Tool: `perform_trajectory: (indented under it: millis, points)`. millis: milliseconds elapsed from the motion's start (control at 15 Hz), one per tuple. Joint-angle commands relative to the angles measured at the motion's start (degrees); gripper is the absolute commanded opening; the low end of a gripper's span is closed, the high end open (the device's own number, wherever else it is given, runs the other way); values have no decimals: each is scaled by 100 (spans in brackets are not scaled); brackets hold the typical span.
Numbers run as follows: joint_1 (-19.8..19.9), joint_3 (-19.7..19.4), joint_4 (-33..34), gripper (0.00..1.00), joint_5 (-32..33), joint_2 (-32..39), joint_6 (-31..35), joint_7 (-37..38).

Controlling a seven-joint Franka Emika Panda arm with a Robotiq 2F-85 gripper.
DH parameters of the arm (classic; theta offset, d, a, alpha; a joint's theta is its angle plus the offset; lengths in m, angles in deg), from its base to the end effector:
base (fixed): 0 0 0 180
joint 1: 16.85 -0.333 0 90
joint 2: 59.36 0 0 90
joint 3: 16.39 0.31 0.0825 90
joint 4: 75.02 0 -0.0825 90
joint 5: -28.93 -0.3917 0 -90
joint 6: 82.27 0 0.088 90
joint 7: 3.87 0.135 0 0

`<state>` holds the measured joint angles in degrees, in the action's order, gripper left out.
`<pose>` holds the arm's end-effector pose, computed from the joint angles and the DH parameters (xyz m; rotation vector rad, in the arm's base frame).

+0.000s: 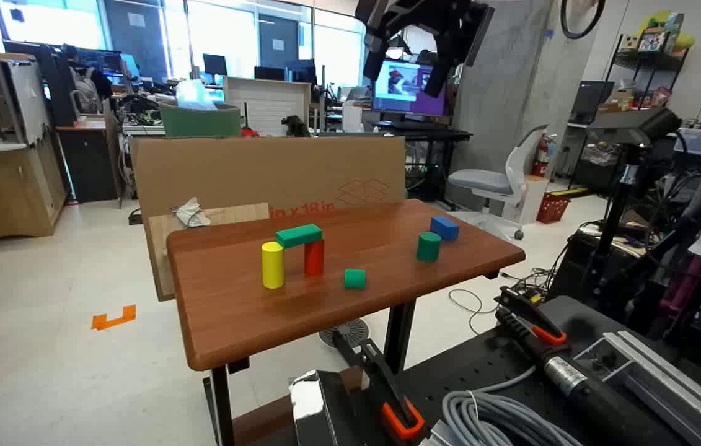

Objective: Put the blue block on top of the stack on the left.

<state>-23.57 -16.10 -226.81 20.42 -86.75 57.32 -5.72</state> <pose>0.4174 0.0543 0.3859 -2.9953 -0.0809 -0.3915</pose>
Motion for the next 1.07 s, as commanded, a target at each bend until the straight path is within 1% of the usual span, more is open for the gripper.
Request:
perform_trajectory:
  millis: [0, 333, 467, 533, 800, 1000]
  points:
    - [28, 29, 11, 100, -16, -3, -20, -10]
    - [24, -16, -10, 100, -26, 20, 63, -98]
    - [123, -59, 18, 100, 120, 75, 0, -194]
    - [183, -99, 9, 100, 183, 94, 75, -270]
    - [419, -508, 112, 100, 386, 273, 134, -1049]
    - [621, -883, 321, 100, 627, 593, 126, -1719]
